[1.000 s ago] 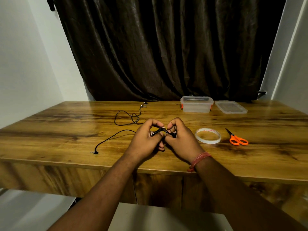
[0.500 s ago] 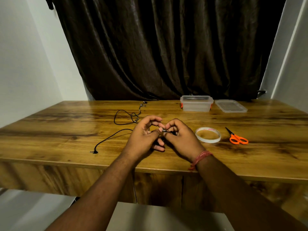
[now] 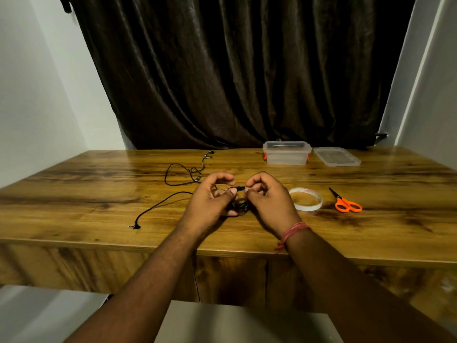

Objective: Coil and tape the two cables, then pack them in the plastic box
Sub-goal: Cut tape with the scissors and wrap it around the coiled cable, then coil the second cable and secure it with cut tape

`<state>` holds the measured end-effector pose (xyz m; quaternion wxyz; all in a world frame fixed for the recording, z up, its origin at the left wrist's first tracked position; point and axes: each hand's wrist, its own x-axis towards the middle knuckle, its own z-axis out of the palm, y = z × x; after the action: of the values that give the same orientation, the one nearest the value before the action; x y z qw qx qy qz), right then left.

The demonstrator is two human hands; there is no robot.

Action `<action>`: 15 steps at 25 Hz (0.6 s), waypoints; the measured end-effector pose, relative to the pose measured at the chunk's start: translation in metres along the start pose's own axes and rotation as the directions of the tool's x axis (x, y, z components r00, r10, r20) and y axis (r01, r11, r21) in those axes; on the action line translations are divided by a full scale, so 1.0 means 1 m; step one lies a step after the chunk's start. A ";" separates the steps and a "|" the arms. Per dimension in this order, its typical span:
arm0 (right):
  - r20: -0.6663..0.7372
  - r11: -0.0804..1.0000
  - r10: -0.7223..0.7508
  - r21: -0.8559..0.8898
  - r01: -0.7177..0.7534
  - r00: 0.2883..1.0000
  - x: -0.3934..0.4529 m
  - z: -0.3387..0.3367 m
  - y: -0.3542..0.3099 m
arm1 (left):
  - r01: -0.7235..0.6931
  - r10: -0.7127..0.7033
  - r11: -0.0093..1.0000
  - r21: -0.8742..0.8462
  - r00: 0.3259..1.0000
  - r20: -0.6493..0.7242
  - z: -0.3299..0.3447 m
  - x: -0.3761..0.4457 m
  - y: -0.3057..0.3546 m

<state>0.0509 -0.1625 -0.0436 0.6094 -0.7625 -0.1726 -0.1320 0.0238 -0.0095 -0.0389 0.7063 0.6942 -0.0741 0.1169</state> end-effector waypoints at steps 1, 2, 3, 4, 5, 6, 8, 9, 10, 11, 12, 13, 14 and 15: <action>-0.075 0.999 0.027 -0.033 -0.029 0.997 0.001 -0.002 0.001 | 0.015 -0.014 0.997 0.076 1.000 -0.017 0.001 0.000 -0.001; -0.144 0.997 0.057 -0.047 -0.064 0.988 0.003 -0.005 0.002 | 0.017 -0.013 0.984 0.178 1.000 -0.023 0.002 0.001 -0.002; -0.194 0.993 0.082 -0.063 -0.096 0.978 0.004 -0.006 0.002 | 0.003 0.001 0.957 0.289 1.000 -0.015 0.003 0.001 -0.003; -0.220 0.987 0.100 -0.102 -0.124 0.970 0.005 -0.006 0.003 | -0.020 0.022 0.920 0.391 1.000 -0.001 0.003 0.001 -0.005; -0.229 0.976 0.107 -0.162 -0.147 0.968 0.006 -0.006 0.003 | -0.050 0.047 0.876 0.481 0.999 0.018 0.005 0.002 -0.005; -0.235 0.960 0.105 -0.229 -0.160 0.966 0.007 -0.004 0.004 | -0.089 0.076 0.819 0.567 0.996 0.047 0.006 0.003 -0.007; -0.262 0.926 0.091 -0.334 -0.179 0.961 0.010 -0.002 0.005 | -0.219 0.141 0.651 0.727 0.976 0.168 0.008 0.010 -0.012; -0.273 0.909 0.092 -0.371 -0.193 0.958 0.012 -0.001 0.005 | -0.290 0.154 0.545 0.787 0.957 0.245 0.009 0.013 -0.016; -0.278 0.890 0.094 -0.407 -0.206 0.956 0.013 -0.001 0.006 | -0.337 0.148 0.450 0.827 0.941 0.303 0.010 0.016 -0.020; -0.277 0.870 0.090 -0.445 -0.211 0.957 0.014 -0.001 0.006 | -0.359 0.135 0.387 0.849 0.933 0.334 0.012 0.019 -0.023; -0.274 0.848 0.076 -0.489 -0.207 0.959 0.015 -0.001 0.008 | -0.364 0.122 0.355 0.861 0.931 0.344 0.013 0.021 -0.025; -0.270 0.825 0.055 -0.530 -0.196 0.961 0.015 0.000 0.009 | -0.369 0.119 0.339 0.865 0.929 0.350 0.013 0.023 -0.027; -0.268 0.807 0.038 -0.560 -0.187 0.963 0.015 0.000 0.011 | -0.378 0.118 0.326 0.867 0.926 0.359 0.013 0.026 -0.029; -0.270 0.795 0.027 -0.578 -0.184 0.963 0.015 0.000 0.011 | -0.389 0.112 0.306 0.869 0.921 0.373 0.012 0.028 -0.030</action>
<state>0.0692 -0.1631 -0.0474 0.3611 -0.9014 -0.0016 -0.2390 0.0595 -0.0203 -0.0597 0.1425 0.9583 -0.1880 0.1616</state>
